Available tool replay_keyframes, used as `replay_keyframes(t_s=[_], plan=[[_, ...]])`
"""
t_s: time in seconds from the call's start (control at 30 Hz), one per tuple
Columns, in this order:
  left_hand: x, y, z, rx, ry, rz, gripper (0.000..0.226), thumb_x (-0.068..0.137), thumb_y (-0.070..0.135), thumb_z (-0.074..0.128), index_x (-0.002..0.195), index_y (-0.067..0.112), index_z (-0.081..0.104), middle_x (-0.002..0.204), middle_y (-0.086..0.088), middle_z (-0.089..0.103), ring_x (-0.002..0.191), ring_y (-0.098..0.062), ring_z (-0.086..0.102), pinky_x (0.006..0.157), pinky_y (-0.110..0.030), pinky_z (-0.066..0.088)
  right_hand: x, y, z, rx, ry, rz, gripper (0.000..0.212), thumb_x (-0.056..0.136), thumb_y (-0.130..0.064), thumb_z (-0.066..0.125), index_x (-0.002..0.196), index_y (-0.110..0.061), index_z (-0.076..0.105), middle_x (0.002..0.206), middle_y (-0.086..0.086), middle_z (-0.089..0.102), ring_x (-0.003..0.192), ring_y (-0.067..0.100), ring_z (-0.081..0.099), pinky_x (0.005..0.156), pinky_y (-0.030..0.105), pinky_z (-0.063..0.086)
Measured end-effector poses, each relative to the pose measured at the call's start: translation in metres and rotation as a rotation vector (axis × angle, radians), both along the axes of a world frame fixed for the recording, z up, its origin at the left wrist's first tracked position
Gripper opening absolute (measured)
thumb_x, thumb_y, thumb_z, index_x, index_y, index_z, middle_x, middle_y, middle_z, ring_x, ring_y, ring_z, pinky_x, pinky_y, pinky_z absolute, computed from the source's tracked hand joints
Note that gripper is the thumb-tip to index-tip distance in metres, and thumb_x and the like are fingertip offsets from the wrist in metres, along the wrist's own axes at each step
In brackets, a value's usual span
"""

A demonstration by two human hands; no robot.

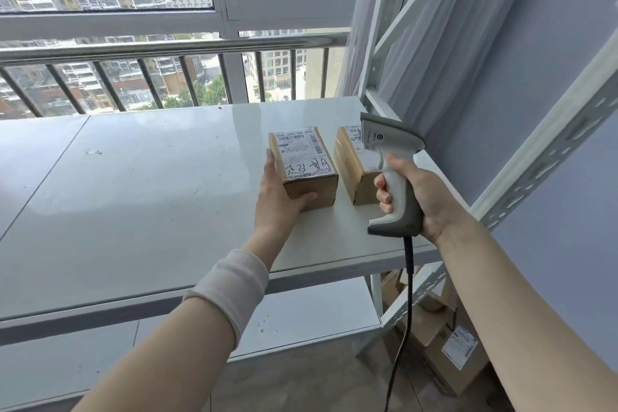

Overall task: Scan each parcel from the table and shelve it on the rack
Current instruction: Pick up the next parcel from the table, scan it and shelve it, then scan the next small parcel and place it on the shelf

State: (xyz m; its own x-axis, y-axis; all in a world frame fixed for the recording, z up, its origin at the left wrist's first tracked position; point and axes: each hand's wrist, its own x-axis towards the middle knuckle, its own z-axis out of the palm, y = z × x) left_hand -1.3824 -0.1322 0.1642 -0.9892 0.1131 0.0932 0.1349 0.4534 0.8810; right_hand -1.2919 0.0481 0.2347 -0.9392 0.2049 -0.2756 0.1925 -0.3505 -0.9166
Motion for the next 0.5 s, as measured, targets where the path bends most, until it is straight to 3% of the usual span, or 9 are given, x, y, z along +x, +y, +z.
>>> replay_keyframes(t_s=[0.07, 0.17, 0.27, 0.37, 0.5], plan=[[0.011, -0.003, -0.002, -0.001, -0.037, 0.004, 0.119, 0.075, 0.022, 0.079, 0.15, 0.02, -0.012, 0.157, -0.006, 0.019, 0.143, -0.022, 0.022, 0.111, -0.032, 0.025, 0.007, 0.001, -0.005, 0.004, 0.003, -0.007, 0.026, 0.093, -0.032, 0.054, 0.079, -0.01, 0.055, 0.063, 0.002, 0.056, 0.046, 0.011, 0.049, 0.04, 0.021, 0.042], [0.04, -0.012, -0.012, 0.003, -0.017, 0.038, 0.109, 0.081, 0.032, 0.072, 0.15, 0.013, -0.01, 0.16, -0.006, 0.008, 0.147, -0.017, 0.012, 0.115, -0.026, 0.015, 0.024, -0.001, -0.016, 0.003, 0.008, -0.043, 0.029, 0.092, -0.033, 0.055, 0.075, -0.009, 0.055, 0.063, 0.003, 0.054, 0.046, 0.012, 0.047, 0.041, 0.022, 0.04], [0.078, -0.015, -0.016, 0.176, 0.025, 0.082, 0.085, 0.088, 0.028, 0.064, 0.151, 0.007, 0.01, 0.157, -0.008, 0.021, 0.144, -0.016, 0.022, 0.117, -0.029, 0.022, 0.056, -0.011, -0.024, 0.007, -0.009, -0.071, 0.033, 0.091, -0.034, 0.056, 0.069, -0.01, 0.056, 0.063, 0.004, 0.052, 0.047, 0.012, 0.047, 0.041, 0.022, 0.04], [0.12, -0.012, 0.0, 0.437, -0.004, 0.062, 0.061, 0.093, 0.018, 0.057, 0.146, 0.009, 0.027, 0.148, -0.006, 0.038, 0.133, -0.009, 0.038, 0.108, -0.024, 0.036, 0.1, -0.028, -0.021, -0.006, -0.015, -0.115, 0.036, 0.092, -0.034, 0.056, 0.069, -0.007, 0.055, 0.058, 0.005, 0.05, 0.043, 0.012, 0.046, 0.041, 0.021, 0.041], [0.167, -0.012, 0.008, 0.456, -0.103, -0.154, 0.049, 0.096, 0.019, 0.051, 0.141, 0.01, 0.035, 0.137, -0.005, 0.048, 0.126, -0.013, 0.048, 0.096, -0.018, 0.039, 0.168, -0.059, -0.016, -0.043, -0.021, -0.249, 0.035, 0.091, -0.034, 0.056, 0.07, -0.006, 0.054, 0.053, 0.003, 0.053, 0.041, 0.011, 0.047, 0.04, 0.02, 0.041]])
